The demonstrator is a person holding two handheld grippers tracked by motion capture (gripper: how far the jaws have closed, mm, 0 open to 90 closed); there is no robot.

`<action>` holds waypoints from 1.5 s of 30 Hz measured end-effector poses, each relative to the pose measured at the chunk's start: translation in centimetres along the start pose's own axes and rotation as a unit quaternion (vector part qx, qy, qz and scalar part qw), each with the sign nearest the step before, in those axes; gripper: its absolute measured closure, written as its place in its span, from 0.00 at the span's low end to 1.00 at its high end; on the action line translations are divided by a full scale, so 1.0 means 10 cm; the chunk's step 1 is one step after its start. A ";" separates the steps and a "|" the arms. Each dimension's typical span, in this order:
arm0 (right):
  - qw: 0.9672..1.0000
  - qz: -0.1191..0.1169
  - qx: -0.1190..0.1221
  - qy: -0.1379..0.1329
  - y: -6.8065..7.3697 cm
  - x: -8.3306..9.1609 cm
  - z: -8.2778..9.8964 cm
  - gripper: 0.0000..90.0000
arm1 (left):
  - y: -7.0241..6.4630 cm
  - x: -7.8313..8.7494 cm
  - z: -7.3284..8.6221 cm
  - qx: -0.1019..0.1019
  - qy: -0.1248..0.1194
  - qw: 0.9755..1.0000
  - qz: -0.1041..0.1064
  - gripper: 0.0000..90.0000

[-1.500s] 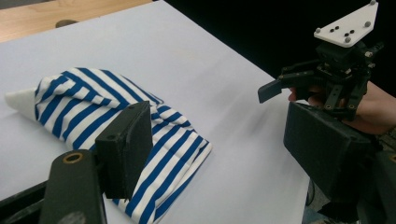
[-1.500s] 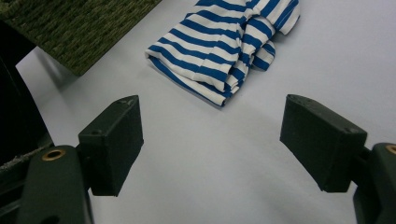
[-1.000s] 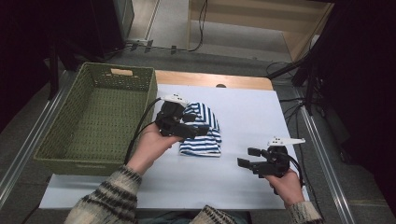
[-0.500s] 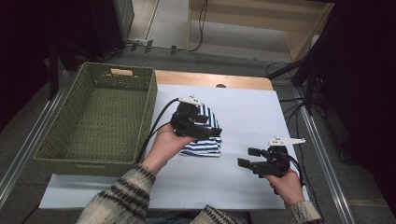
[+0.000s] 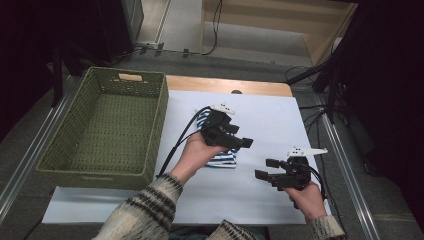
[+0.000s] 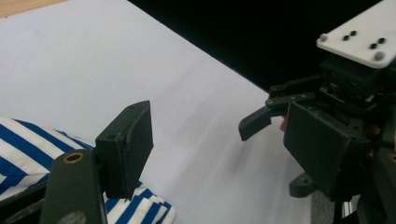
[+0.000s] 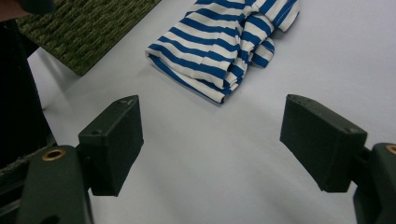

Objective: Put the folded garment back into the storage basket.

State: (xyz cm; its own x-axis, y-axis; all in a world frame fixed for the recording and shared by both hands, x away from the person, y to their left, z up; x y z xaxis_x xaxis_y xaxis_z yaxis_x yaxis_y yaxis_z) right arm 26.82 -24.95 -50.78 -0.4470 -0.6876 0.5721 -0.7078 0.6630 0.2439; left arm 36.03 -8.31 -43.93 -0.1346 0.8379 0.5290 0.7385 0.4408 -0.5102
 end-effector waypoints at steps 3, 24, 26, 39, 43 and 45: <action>1.000 0.001 -0.002 0.001 -0.01 0.01 0.01 0.21 | 0.10 -0.04 0.02 0.001 0.009 1.000 -0.010 0.28; 1.000 -0.002 -0.003 0.002 0.00 0.00 0.02 0.21 | 0.60 0.04 0.13 0.045 -0.011 0.998 -0.038 0.28; 1.000 -0.002 -0.002 0.002 0.00 0.00 0.02 0.21 | 0.63 0.05 0.14 0.050 -0.012 0.998 -0.041 0.28; 1.000 -0.001 -0.003 0.004 0.00 0.00 0.02 0.21 | 0.84 0.08 0.19 0.046 -0.002 0.996 -0.076 0.28; 1.000 -0.002 -0.003 0.003 0.00 0.00 0.02 0.21 | 0.92 0.08 0.21 0.052 -0.001 0.995 -0.085 0.26; 1.000 -0.002 -0.003 0.004 0.00 0.00 0.03 0.21 | 0.96 0.08 0.22 0.057 -0.001 0.994 -0.090 0.25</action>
State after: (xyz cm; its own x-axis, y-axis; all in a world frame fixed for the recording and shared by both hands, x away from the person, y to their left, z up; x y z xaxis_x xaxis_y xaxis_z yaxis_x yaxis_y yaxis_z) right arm 26.67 -25.06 -50.97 -0.4398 -0.6878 0.5774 -0.7067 0.6619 0.2501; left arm 41.59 -2.75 -49.90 -0.2588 0.7427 0.6176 0.6225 0.6171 -0.4813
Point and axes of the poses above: each handheld gripper's, and its own axes: x roughly backward along the jaws, z roughly out of its underside, y roughly to its left, the point moved 6 cm from there along -x, roughly forward along the jaws, and after that the axes turned 12 degrees about x, right-handed, at the moved point
